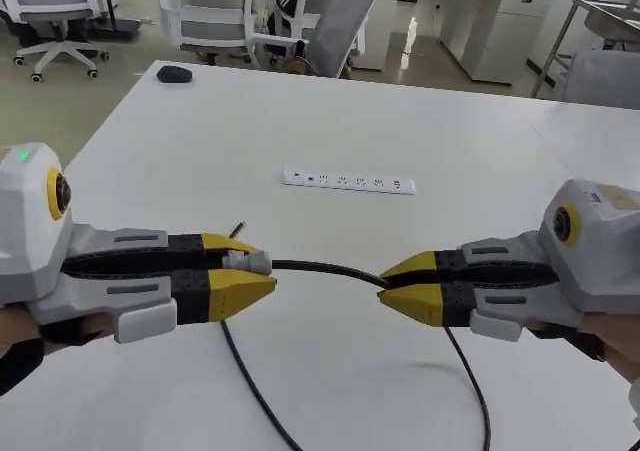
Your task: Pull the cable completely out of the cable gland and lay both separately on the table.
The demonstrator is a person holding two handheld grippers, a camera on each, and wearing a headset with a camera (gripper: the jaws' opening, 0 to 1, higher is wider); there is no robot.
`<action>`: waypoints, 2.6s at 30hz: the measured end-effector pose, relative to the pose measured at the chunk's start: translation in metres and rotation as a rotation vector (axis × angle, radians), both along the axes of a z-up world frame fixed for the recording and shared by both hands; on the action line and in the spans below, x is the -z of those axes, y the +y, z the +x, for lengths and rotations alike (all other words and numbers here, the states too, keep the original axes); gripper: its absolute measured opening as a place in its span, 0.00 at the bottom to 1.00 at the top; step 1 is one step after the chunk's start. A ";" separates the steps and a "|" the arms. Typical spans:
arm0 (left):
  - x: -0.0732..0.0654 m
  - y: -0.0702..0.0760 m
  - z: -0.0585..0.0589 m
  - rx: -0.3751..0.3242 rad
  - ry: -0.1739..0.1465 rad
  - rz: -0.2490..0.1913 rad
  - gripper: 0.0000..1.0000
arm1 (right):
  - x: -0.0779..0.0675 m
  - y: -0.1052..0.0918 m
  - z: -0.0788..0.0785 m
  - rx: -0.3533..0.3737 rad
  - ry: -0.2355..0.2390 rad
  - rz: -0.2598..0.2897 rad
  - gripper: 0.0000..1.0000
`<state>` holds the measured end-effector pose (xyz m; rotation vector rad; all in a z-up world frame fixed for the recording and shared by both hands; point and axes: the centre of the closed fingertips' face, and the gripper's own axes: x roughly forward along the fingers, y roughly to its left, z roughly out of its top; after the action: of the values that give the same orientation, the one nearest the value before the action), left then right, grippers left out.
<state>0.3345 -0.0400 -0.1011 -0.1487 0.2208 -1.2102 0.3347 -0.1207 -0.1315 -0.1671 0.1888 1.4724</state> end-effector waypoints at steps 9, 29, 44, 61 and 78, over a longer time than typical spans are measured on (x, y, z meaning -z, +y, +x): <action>0.000 -0.004 -0.006 0.024 -0.015 0.027 0.17 | 0.007 -0.001 -0.005 0.002 0.034 -0.002 0.07; -0.004 -0.010 -0.007 0.044 -0.037 0.034 0.17 | -0.017 0.018 0.000 -0.001 -0.047 0.004 0.30; 0.005 -0.033 -0.022 0.141 -0.046 0.079 0.17 | -0.012 0.052 -0.025 -0.185 -0.095 -0.043 0.10; 0.008 -0.018 -0.014 0.123 -0.009 0.036 0.17 | 0.000 0.035 -0.013 -0.122 -0.068 -0.061 0.05; 0.000 -0.002 -0.003 0.065 -0.011 0.002 0.17 | 0.014 0.012 -0.003 -0.037 -0.038 -0.087 0.05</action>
<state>0.3319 -0.0418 -0.1012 -0.1340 0.2190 -1.2752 0.3314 -0.1088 -0.1452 -0.2698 0.2200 1.4978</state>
